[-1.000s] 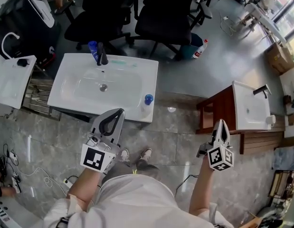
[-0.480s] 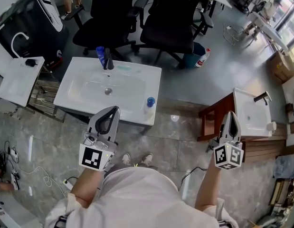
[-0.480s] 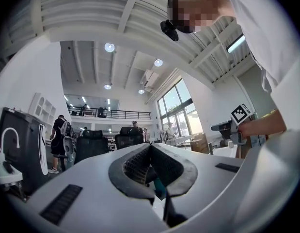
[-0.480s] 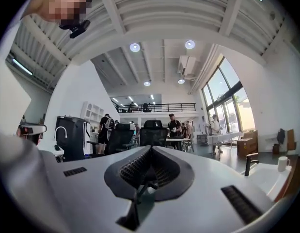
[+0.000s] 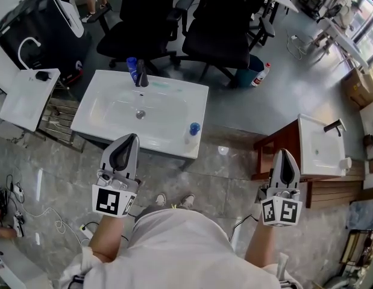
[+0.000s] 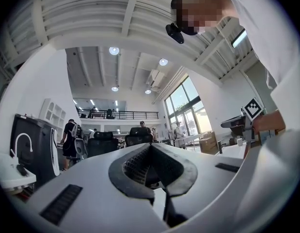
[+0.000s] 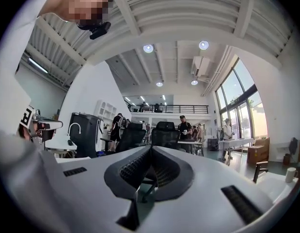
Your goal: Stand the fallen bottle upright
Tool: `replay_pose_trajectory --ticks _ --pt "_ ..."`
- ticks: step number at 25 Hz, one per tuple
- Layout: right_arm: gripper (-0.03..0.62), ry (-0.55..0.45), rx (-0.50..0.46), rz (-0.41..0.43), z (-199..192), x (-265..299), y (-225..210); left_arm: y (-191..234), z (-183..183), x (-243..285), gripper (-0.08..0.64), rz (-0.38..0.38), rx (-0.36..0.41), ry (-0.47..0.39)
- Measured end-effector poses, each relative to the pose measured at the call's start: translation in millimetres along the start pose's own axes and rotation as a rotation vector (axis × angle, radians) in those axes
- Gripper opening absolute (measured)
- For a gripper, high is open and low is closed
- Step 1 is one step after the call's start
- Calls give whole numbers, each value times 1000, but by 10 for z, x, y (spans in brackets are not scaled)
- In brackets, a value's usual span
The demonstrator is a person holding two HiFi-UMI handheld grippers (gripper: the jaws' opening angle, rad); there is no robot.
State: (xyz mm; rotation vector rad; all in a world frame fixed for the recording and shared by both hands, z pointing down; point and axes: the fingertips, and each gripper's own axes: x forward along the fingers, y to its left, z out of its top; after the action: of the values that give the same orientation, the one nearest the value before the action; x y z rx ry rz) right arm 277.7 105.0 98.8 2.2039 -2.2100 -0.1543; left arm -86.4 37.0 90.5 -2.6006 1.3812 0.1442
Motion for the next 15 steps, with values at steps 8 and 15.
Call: replay_pose_trajectory --ticks 8,15 --pt "41 52 15 6 -130 -171 152 130 51 65 15 -6 -9 5" --pt "41 41 12 -1 17 -161 263 74 176 137 15 -33 -10 -13"
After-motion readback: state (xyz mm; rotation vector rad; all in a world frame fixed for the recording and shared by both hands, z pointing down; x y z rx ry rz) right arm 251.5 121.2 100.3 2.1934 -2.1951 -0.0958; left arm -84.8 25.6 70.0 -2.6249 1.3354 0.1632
